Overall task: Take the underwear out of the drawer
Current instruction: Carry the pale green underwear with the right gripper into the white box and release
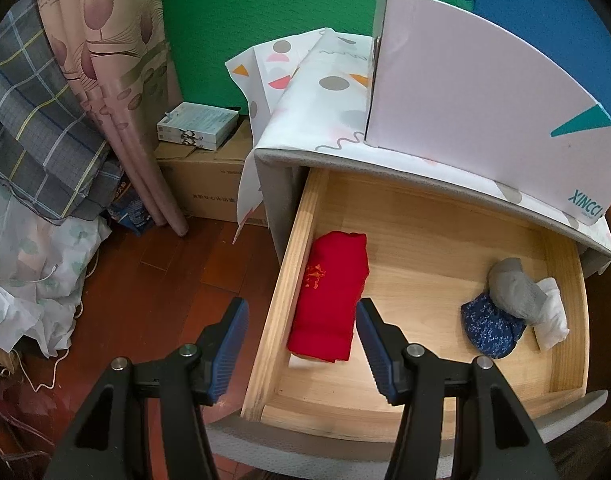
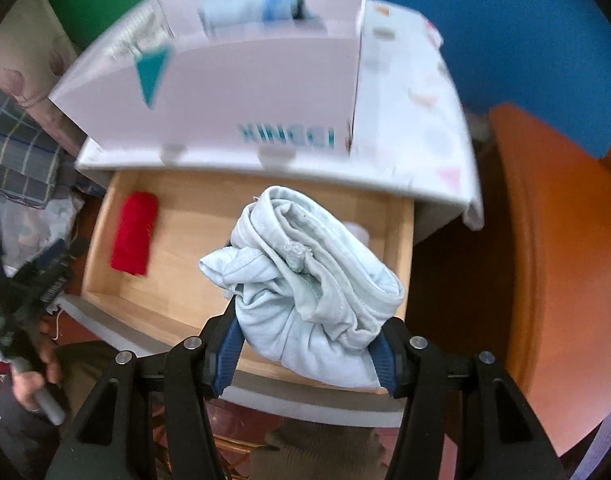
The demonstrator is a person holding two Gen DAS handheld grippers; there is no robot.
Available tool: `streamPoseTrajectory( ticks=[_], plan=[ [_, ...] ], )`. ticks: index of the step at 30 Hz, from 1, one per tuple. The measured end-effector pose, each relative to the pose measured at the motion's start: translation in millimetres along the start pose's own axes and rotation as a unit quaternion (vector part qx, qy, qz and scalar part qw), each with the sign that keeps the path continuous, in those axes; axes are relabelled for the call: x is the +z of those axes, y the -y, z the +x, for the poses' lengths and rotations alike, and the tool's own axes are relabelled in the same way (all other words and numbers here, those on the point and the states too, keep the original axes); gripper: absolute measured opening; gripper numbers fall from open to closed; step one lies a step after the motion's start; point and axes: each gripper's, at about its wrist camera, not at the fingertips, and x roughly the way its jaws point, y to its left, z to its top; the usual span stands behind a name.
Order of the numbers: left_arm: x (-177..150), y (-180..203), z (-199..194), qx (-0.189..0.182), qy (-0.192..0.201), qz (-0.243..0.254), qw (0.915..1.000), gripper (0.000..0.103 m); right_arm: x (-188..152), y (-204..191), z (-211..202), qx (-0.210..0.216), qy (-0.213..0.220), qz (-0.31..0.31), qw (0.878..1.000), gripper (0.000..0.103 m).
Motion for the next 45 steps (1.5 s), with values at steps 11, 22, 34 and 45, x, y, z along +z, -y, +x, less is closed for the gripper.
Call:
streamPoseTrajectory(
  ticks=[11,22,34,45],
  plan=[
    [-0.1,-0.3,-1.3,-0.003,0.001,-0.001,1.0000,0.057,74.8,-31.8,-67.5,0.004,0.065,-0.035,0.997,0.053],
    [0.4,-0.5,-1.1,0.009,0.001,-0.001,1.0000,0.057,145.1,-82.3,-40.6,0.011,0.079,-0.038,0.996,0.053],
    [-0.3,-1.5,1.4,0.020,-0.005,0.003,0.9998,0.057,166.1,-104.8,10.2,0.021,0.048,-0.028,0.998,0.056],
    [-0.6,0.9,3.1,0.025,-0.008,0.009,0.9996,0.057,159.9,-98.8,3.6,0.036,0.064,-0.034,0.997,0.062]
  ],
)
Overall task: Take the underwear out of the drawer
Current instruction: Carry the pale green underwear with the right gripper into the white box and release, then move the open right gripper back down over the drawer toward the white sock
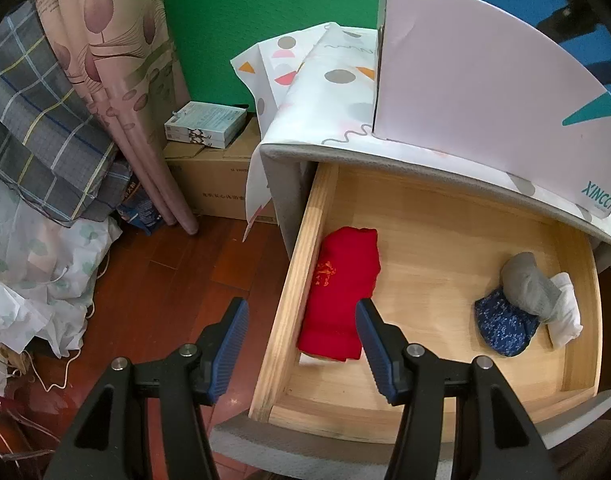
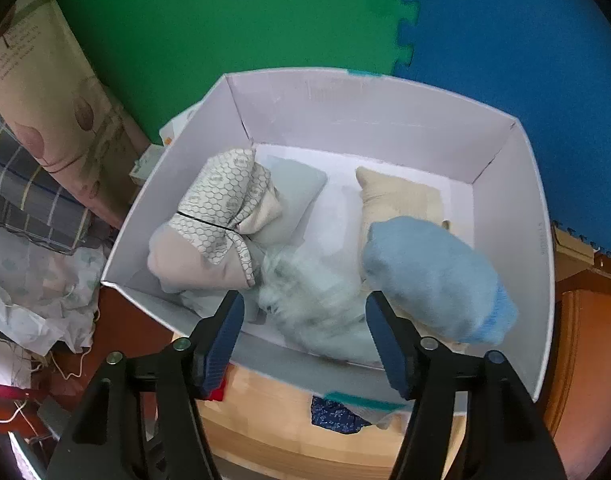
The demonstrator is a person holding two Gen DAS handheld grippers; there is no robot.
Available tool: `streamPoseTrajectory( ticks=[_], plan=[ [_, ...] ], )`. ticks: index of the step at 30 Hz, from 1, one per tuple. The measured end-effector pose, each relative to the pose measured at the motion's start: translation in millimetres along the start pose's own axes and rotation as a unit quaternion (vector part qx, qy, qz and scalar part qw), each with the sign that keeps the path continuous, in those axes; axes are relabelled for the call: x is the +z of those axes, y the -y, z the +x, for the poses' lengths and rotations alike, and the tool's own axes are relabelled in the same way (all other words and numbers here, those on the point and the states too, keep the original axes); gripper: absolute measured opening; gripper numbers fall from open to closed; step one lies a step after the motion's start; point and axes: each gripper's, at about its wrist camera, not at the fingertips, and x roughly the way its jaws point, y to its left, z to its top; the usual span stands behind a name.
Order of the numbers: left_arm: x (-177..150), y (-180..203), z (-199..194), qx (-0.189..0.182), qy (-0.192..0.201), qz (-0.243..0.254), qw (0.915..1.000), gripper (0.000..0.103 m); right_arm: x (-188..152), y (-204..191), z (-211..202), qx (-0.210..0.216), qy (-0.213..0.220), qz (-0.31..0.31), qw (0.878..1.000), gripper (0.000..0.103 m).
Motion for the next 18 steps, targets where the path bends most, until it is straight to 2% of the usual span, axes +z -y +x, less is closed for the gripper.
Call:
streamPoseTrajectory(
  ticks=[4,10,14,18],
  plan=[
    [-0.1,-0.5,1.1,0.001,-0.003,0.000,1.0000,0.057,-9.5,3.4,-22.3,0.007,0.016,-0.010,1.000,0.062],
    [-0.3,-1.7,1.5,0.006,-0.005,-0.002,1.0000,0.057,-55.5,19.3,-49.2,0.015,0.016,-0.044,0.999,0.062],
    [-0.4,-1.4,1.7,0.003,-0.005,-0.002,1.0000,0.057,-98.8,43.0,-44.8,0.010,-0.013,-0.050,0.999,0.062],
    [-0.4,-3.5,2.1,-0.001,-0.007,-0.004,1.0000,0.057,-135.0,71.5,-16.7,-0.018,-0.059,-0.048,0.997,0.062]
  ],
)
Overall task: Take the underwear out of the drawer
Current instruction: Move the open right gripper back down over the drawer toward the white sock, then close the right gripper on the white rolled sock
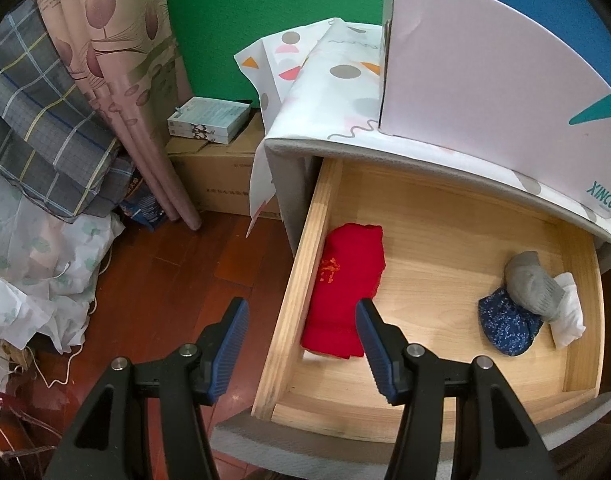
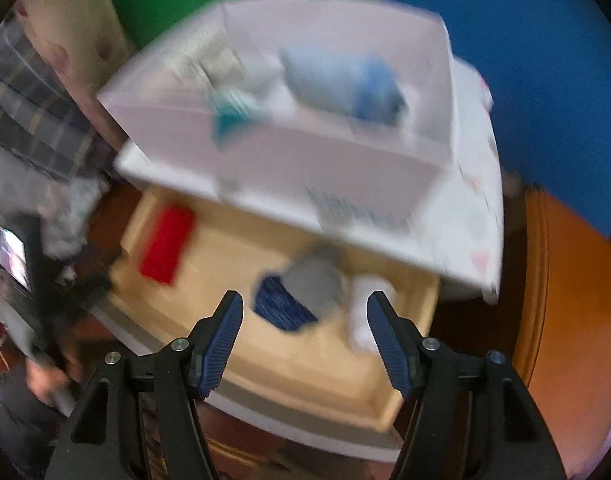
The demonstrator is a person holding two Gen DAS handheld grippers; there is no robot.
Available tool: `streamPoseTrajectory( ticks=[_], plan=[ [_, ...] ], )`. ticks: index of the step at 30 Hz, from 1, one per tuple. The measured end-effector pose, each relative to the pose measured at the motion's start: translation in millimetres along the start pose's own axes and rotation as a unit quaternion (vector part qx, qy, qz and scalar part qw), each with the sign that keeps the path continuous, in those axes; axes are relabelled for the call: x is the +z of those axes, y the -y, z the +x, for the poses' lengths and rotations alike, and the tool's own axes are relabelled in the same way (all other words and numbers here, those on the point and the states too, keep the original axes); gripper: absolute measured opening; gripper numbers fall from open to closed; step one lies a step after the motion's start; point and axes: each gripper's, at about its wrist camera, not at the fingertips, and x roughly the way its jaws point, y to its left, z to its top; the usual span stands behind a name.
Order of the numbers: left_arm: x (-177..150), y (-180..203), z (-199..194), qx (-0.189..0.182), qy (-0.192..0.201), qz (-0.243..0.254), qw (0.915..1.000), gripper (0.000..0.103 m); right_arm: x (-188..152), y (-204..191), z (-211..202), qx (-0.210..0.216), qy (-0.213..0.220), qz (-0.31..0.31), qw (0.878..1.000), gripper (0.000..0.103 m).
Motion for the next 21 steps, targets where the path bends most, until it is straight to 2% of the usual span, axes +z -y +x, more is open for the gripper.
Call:
streamPoseTrajectory(
  ticks=[5,8,13,21],
  plan=[
    [0.4,-5.9,0.6,-0.010,-0.002,-0.010,0.9999,0.057,-25.3,27.6,57.8,-0.020,-0.059,0.019,0.998,0.061],
    [1.5,-8.6,1.7,-0.015,-0.003,-0.018,0.9997,0.057,-31.2,38.5,87.1,-0.026,-0.080,0.024,0.996,0.061],
    [2.1,-11.3,2.8,-0.021,-0.007,-0.029,0.9993,0.057,-31.6,44.6,122.4,-0.031,-0.097,0.017,0.995,0.061],
    [2.2,-12.8,4.3,-0.022,-0.012,-0.034,0.9991,0.057,-26.2,37.9,156.4,-0.047,-0.106,-0.014,0.993,0.061]
  ],
)
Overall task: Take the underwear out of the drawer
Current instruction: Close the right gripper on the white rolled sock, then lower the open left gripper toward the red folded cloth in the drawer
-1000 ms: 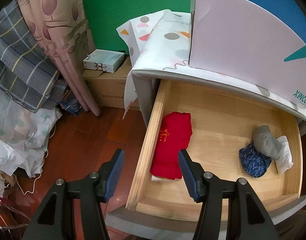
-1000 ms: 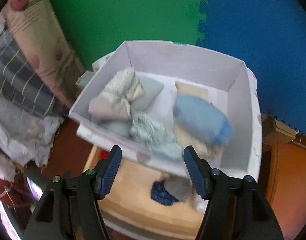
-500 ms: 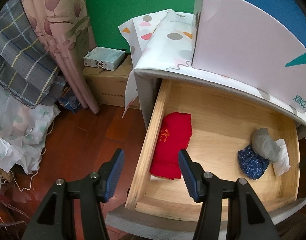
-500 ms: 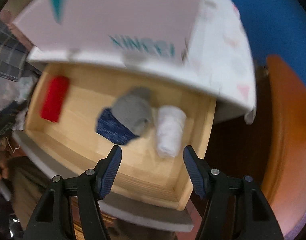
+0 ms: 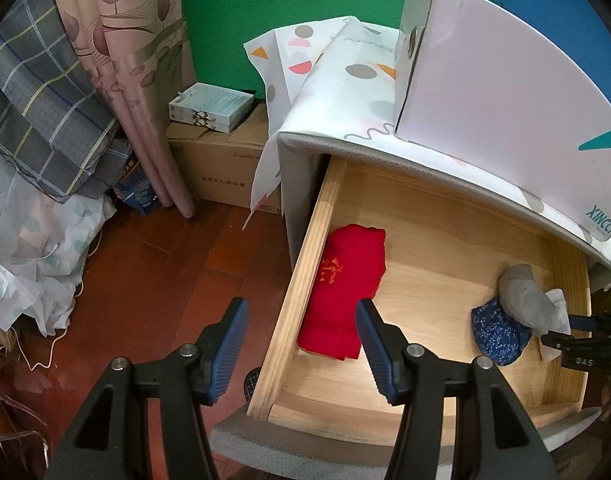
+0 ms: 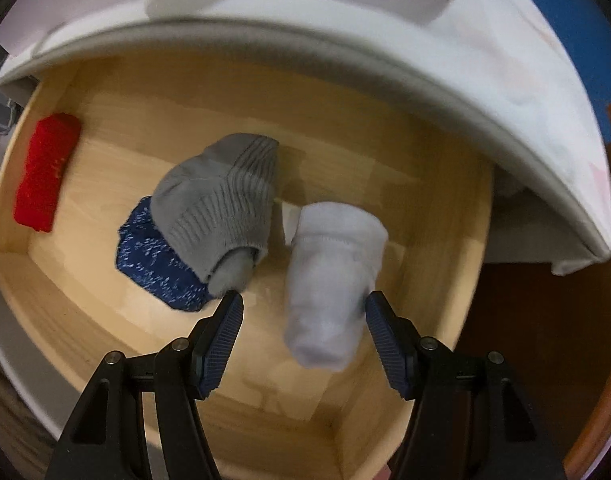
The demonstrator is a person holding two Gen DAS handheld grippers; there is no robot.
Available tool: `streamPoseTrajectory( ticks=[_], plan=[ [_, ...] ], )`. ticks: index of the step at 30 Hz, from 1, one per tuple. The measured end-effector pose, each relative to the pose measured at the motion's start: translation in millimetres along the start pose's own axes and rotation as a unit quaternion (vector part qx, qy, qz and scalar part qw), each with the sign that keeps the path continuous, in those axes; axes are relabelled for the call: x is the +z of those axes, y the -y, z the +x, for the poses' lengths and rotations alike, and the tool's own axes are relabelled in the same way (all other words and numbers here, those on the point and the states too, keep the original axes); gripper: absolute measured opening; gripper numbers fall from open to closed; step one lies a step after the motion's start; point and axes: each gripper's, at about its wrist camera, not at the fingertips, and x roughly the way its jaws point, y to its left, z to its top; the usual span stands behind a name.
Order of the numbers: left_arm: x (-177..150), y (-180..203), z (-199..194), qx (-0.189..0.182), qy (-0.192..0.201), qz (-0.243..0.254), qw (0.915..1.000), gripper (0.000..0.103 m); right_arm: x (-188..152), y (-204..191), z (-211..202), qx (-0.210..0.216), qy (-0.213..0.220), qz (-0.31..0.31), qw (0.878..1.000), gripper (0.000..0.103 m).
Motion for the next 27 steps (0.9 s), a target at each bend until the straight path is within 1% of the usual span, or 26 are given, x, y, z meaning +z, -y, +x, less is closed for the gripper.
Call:
streamPoseTrajectory(
  ticks=[7,10,15,17,18,19,23,27],
  plan=[
    [0.1,0.2,-0.2,-0.001,-0.001,-0.001,1.0000,0.057,3.7,-0.8,16.6,-0.027,-0.006,-0.020,0.999,0.062],
    [0.5,0.8,0.1,-0.002,-0.002,-0.002,1.0000,0.057,4.6,0.8,20.8,-0.031,-0.007,-0.018,0.999,0.063],
    [0.7,0.6,-0.2,-0.002,-0.002,-0.002,1.0000,0.057,5.7,-9.5,25.2,-0.049,-0.006,-0.040,0.998,0.062],
    [0.0,1.1,-0.1,-0.001,-0.002,-0.001,1.0000,0.057,2.8,-14.8,25.9,-0.058,-0.004,-0.047,0.997,0.055],
    [-0.2,1.1,-0.3,-0.001,-0.002,-0.002,1.0000,0.057,5.1,-31.7,29.3,-0.060,-0.008,-0.052,0.997,0.048],
    [0.0,0.9,-0.3,-0.001,-0.002,-0.002,1.0000,0.057,5.1,-31.7,29.3,-0.060,-0.008,-0.052,0.997,0.045],
    [-0.1,0.3,-0.4,0.000,-0.002,-0.001,1.0000,0.057,2.5,-35.2,27.8,-0.054,-0.009,-0.058,0.997,0.045],
    [-0.3,0.6,-0.6,-0.001,-0.002,-0.002,1.0000,0.057,0.5,-39.7,26.9,-0.059,-0.013,-0.069,0.996,0.045]
  ],
)
